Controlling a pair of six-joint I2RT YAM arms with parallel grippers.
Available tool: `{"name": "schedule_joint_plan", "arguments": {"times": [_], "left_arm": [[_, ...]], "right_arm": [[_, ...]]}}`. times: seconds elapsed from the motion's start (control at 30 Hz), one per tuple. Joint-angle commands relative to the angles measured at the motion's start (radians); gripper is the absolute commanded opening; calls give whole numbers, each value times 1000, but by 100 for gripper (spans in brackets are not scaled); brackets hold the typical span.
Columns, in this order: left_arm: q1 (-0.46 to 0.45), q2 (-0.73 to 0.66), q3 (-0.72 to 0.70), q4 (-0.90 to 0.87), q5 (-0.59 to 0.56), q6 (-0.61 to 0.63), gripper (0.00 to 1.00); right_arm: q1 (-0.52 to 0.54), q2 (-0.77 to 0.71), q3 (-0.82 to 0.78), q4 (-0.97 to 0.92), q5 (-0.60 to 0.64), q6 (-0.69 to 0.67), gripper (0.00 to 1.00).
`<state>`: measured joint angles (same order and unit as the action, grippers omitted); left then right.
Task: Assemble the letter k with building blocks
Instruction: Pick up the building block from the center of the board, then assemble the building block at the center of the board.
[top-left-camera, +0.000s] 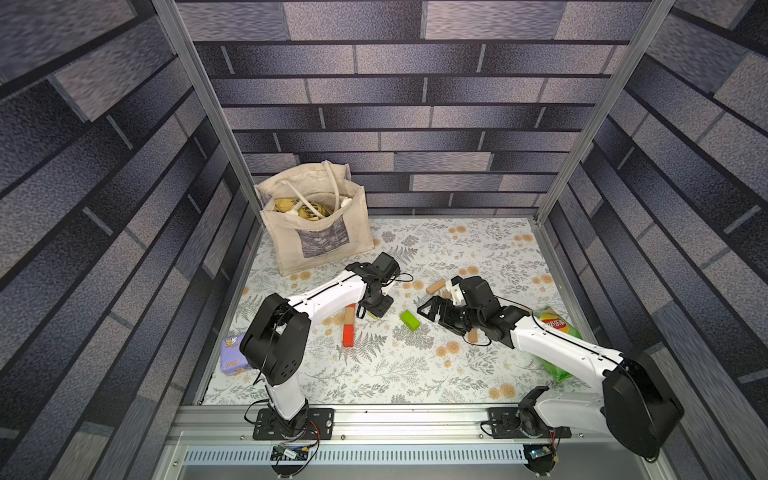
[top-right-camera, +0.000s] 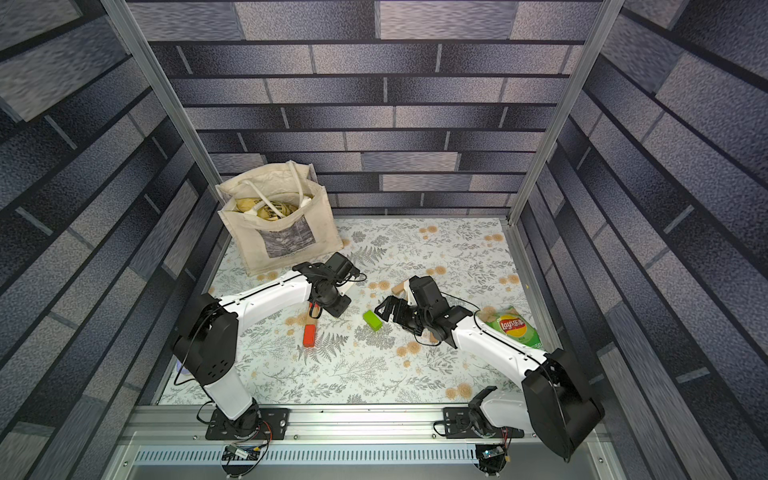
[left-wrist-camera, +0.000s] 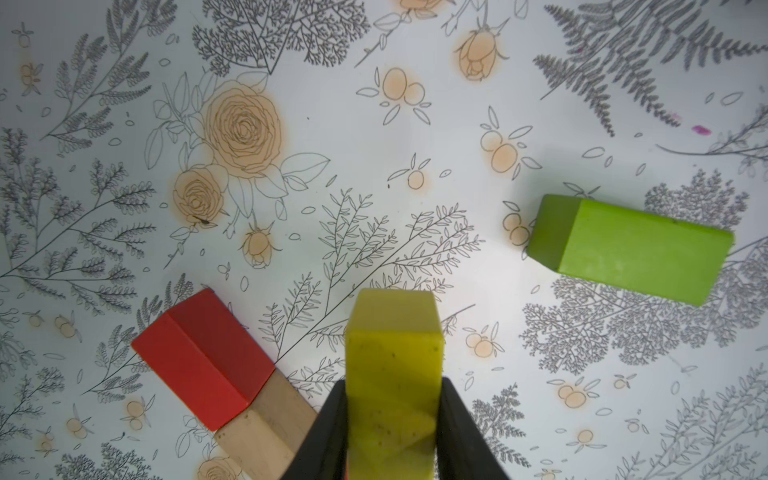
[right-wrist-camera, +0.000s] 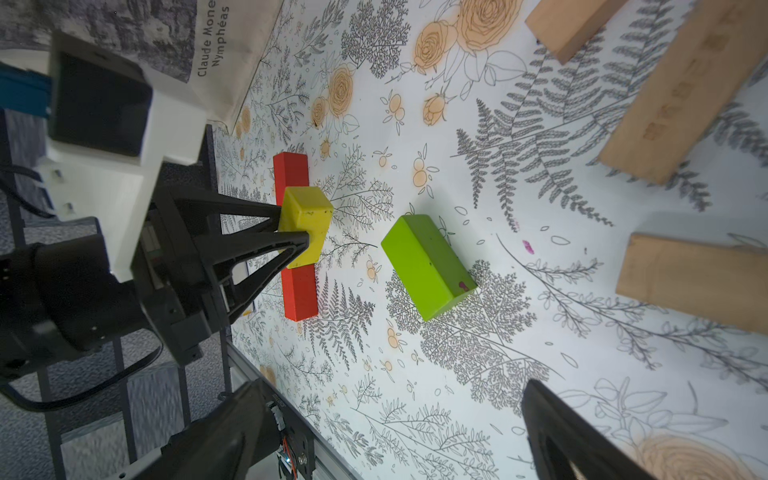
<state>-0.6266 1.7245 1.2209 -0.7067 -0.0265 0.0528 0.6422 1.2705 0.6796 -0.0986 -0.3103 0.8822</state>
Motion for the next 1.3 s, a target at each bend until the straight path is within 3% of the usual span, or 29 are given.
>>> {"name": "schedule_joint_plan", "arguments": {"times": [0.0,0.47,1.27], "left_arm": [[9,-46,-36,33,17,56,31],[16,-71,-69,47,20,217,32],[63,-26,-87,72,-13,285,32]], "right_arm": [[13,4,-3,55,33,30,100],[14,4,-14,71,15,18,100],[14,35,-4,67,-3,0,100]]}}
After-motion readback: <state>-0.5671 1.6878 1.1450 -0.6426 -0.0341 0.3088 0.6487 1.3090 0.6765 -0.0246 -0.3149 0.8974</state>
